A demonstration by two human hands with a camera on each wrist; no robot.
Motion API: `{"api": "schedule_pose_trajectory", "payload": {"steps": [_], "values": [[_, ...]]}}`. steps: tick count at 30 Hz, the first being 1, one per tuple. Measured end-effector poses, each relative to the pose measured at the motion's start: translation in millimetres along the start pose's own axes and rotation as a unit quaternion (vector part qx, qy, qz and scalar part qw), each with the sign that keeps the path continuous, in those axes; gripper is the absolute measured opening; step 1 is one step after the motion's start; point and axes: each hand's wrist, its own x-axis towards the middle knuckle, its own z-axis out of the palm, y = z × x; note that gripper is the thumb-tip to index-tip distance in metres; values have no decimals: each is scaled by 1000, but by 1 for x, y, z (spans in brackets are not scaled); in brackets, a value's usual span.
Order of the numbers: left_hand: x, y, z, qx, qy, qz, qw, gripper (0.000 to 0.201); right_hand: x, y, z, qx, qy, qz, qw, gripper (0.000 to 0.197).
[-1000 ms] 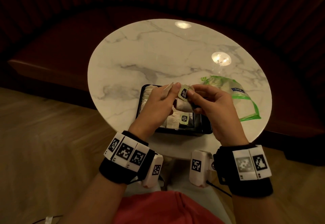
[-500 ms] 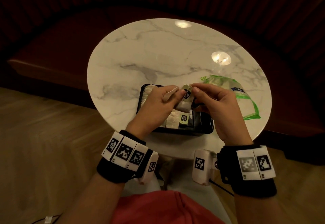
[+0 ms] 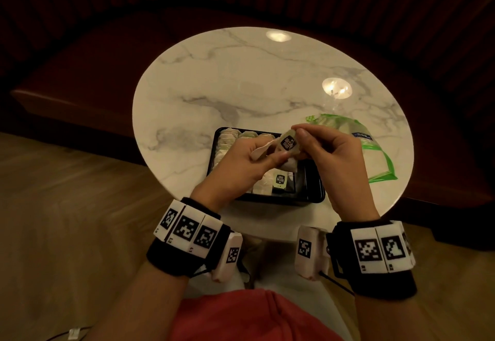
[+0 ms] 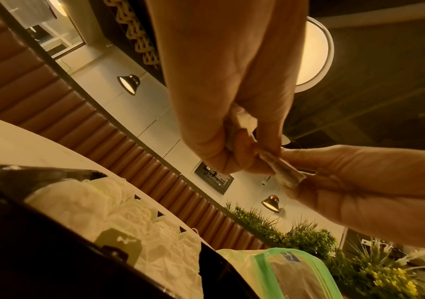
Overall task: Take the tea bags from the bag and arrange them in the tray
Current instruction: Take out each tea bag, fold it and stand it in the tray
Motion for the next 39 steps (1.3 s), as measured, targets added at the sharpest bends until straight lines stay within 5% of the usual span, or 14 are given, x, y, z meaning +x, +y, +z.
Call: {"api": "schedule_pose_trajectory", "payload": {"steps": [14,23,28,39], "values": [[-4,-5,-1,-46,-33,-38,998,15,0,-14,-3,-66,-77,-20,995,15],[-4,1,4,-194,-27,-155,968,24,2,-4,1,-61,49,47,996,18],[-1,1,5,-229,-22,-172,958,34,4,-2,1,-33,58,87,994,23],[2,-4,3,-212,-13,-159,964,20,5,-4,-1,33,36,98,994,20]]}}
